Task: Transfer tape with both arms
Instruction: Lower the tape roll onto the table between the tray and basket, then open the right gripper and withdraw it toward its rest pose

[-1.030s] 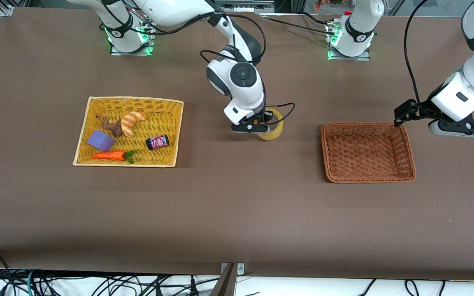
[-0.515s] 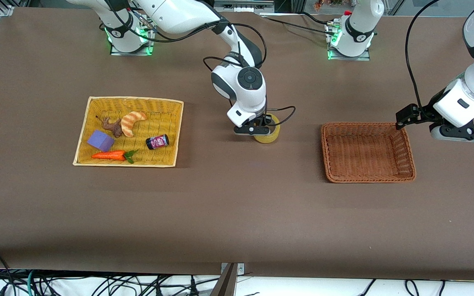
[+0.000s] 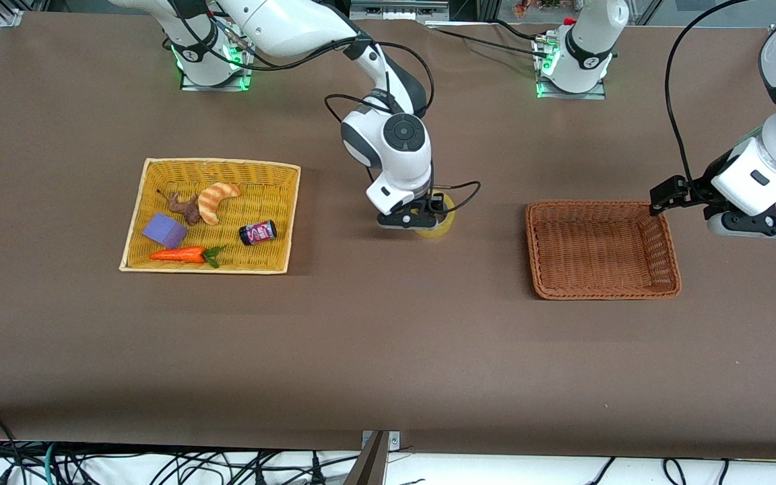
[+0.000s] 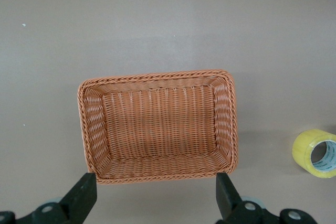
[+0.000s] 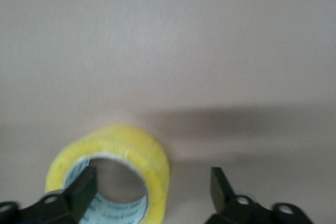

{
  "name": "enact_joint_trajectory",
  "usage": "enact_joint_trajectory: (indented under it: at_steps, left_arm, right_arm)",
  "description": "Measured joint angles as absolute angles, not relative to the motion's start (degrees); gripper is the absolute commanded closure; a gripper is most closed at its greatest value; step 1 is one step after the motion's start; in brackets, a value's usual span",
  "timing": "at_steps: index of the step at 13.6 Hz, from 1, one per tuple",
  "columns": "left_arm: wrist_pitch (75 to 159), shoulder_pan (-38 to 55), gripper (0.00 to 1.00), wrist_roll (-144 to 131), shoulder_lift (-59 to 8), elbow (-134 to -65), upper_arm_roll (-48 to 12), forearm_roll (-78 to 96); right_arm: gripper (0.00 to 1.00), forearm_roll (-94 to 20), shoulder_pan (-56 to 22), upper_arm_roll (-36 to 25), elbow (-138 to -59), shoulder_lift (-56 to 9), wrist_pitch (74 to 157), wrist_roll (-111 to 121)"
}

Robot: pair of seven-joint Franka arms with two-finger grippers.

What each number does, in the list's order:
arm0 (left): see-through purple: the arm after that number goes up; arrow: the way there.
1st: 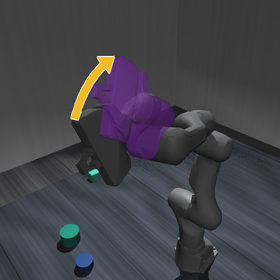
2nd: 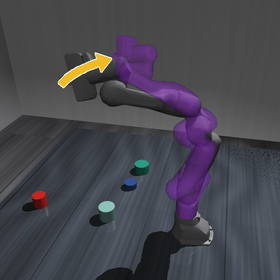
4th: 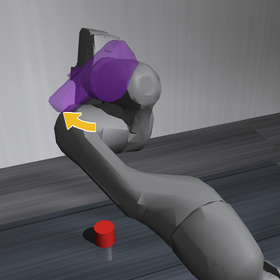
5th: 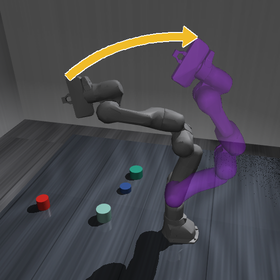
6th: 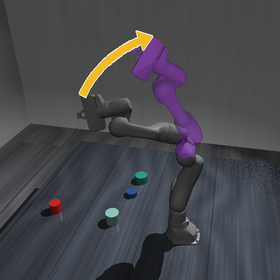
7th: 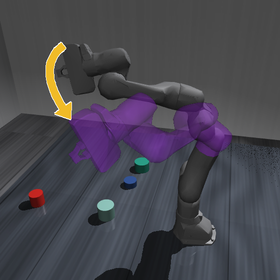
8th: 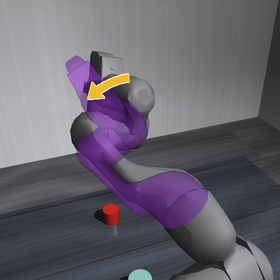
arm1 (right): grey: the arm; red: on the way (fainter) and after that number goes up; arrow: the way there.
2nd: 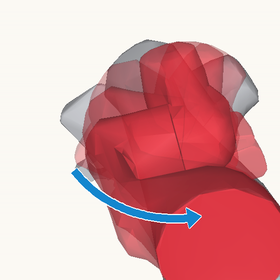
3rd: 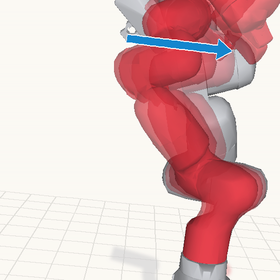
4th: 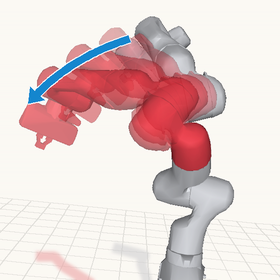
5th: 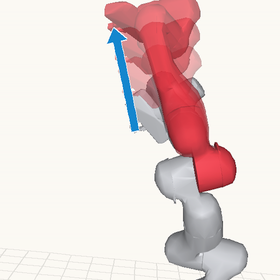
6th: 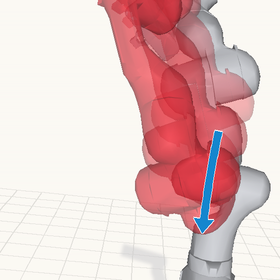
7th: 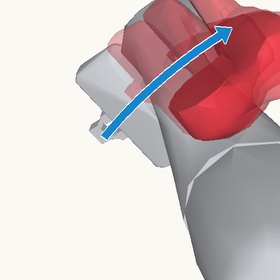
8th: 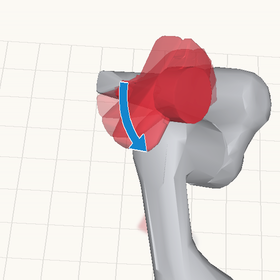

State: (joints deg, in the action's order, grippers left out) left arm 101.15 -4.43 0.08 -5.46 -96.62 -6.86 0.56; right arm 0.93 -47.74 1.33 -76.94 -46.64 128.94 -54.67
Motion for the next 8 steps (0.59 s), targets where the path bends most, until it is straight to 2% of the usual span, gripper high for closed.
enact_joint_trajectory:
  at_steps: [3,8]
  left_arm:
    - [100.7,-4.3,0.00,0.1,-5.5,-96.6,-7.1,0.6]
    - [99.1,-3.8,0.00,0.1,-5.7,-96.6,-8.4,0.6]
  right_arm:
    - [0.00,0.9,-43.6,0.6,-75.3,-43.1,124.2,-50.9]
    - [0.00,-0.1,-33.5,0.4,-74.6,-32.5,109.2,-32.9]
